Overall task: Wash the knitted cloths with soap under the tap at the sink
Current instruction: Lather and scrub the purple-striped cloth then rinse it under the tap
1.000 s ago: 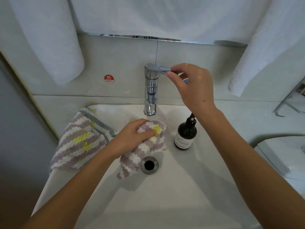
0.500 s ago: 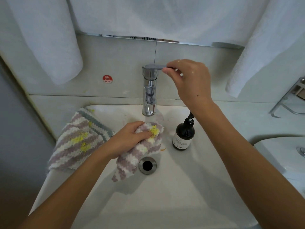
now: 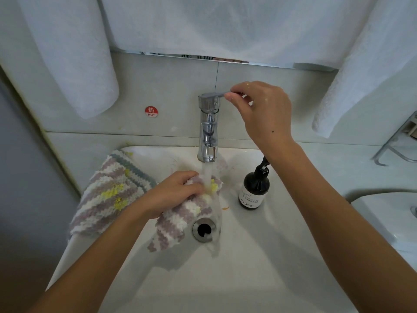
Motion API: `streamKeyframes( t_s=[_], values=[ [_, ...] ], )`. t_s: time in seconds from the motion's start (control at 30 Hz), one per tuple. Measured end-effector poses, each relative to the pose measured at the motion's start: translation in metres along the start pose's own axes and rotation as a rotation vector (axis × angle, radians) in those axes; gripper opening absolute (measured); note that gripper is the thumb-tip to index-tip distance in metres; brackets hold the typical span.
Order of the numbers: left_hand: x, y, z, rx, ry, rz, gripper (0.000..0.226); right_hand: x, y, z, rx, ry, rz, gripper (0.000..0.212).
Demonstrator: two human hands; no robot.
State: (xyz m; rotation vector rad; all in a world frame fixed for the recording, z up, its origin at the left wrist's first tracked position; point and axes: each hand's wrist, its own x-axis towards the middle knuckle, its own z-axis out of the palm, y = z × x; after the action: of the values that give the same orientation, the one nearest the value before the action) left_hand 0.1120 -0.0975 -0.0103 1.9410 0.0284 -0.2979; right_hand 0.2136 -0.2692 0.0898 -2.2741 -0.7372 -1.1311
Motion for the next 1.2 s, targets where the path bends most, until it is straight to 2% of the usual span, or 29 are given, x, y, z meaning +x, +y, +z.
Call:
streamKeyframes(
  t_s=[0.2,0.27,0.57,0.63,0.7,0.77,0.93,1.1,1.2],
  values=[
    [-0.003,0.003,-0.011,0.011,-0.039,-0.048,0.029,-0.006,-0.003,0.003,0.018,0.040,-0.015,0.025],
    [-0.005,0.002,-0.016,0.041,-0.065,-0.064,0.018,-0.010,-0.004,0.005,0.030,0.023,-0.057,0.023],
    [-0.006,0.003,-0.006,-0.006,-0.102,-0.079,0.009,-0.024,-0.007,0.007,0.046,-0.035,-0.064,0.029],
    [-0.006,0.003,0.000,-0.016,-0.078,-0.093,0.016,-0.028,-0.008,0.008,0.048,-0.061,-0.051,0.033],
    [-0.003,0.001,0.007,-0.019,-0.087,-0.086,0.012,-0.032,-0.008,0.008,0.049,-0.092,-0.036,0.038],
    [-0.003,0.001,0.012,-0.050,-0.095,-0.073,0.022,-0.038,-0.007,0.008,0.042,-0.117,-0.039,0.043],
    [0.002,0.002,0.020,-0.181,-0.037,-0.058,0.011,-0.055,-0.006,0.007,0.091,-0.115,-0.013,0.045],
    [0.009,0.006,0.035,-0.294,0.059,-0.026,0.016,-0.078,0.014,-0.010,-0.002,-0.095,-0.071,0.051],
    [0.018,0.016,0.049,-0.333,0.127,0.012,0.016,-0.104,0.037,-0.019,-0.028,-0.123,0.006,0.051]
  ],
)
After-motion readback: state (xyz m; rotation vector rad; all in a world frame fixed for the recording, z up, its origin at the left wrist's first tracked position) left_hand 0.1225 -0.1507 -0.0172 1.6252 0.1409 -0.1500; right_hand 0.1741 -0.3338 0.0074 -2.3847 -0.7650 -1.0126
